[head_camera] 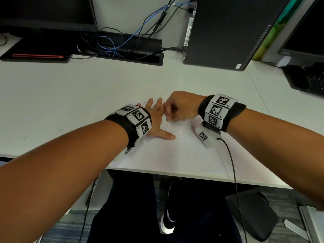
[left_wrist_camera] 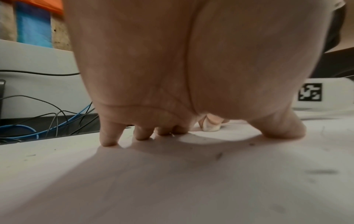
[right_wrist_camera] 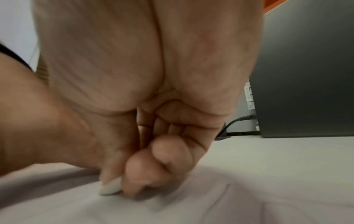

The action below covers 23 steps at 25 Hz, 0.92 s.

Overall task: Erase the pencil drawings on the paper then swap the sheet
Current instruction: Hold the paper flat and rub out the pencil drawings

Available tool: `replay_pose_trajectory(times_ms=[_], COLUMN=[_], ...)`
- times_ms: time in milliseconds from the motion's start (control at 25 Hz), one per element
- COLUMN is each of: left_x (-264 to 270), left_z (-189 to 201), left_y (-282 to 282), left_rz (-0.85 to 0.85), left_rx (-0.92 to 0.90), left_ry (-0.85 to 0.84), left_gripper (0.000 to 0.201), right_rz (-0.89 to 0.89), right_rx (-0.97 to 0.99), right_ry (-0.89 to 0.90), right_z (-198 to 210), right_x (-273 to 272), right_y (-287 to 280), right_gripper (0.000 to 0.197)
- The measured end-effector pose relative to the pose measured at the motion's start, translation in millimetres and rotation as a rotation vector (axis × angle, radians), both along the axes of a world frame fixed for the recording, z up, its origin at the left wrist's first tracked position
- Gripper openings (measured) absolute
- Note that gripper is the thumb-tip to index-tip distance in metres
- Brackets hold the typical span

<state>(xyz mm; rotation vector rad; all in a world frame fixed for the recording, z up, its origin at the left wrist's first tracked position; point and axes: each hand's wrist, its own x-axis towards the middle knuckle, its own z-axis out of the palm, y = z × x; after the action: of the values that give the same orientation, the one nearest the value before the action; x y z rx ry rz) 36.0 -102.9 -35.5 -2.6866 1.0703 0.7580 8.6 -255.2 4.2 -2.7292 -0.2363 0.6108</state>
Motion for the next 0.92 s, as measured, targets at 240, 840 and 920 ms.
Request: replay_pose_trajectory(times_ms=[240,840,920], left_x=[-1.3,-2.5,-1.8], left_z=[0.0,0.9,0.2], left_y=[-0.5,-1.5,-1.0], left_rz=[0.004,0.005,0.012], left_rx=[-0.011,0.012,0.001], left_ry=[-0.014,-0.024,-0.02], left_gripper=[0.129,0.129,0.13], right_rz=[-0.071,-0.099,-0.054], right_rx=[-0.009,-0.062,-0.037], right_ry=[-0.073,-0.147,-0.091], right_z=[0.6,1.1,-0.6], right_x=[6.4,3.0,-3.0], right_y=[-4.4,-16.3,-11.1], right_gripper=[0.012,0.017,0.018])
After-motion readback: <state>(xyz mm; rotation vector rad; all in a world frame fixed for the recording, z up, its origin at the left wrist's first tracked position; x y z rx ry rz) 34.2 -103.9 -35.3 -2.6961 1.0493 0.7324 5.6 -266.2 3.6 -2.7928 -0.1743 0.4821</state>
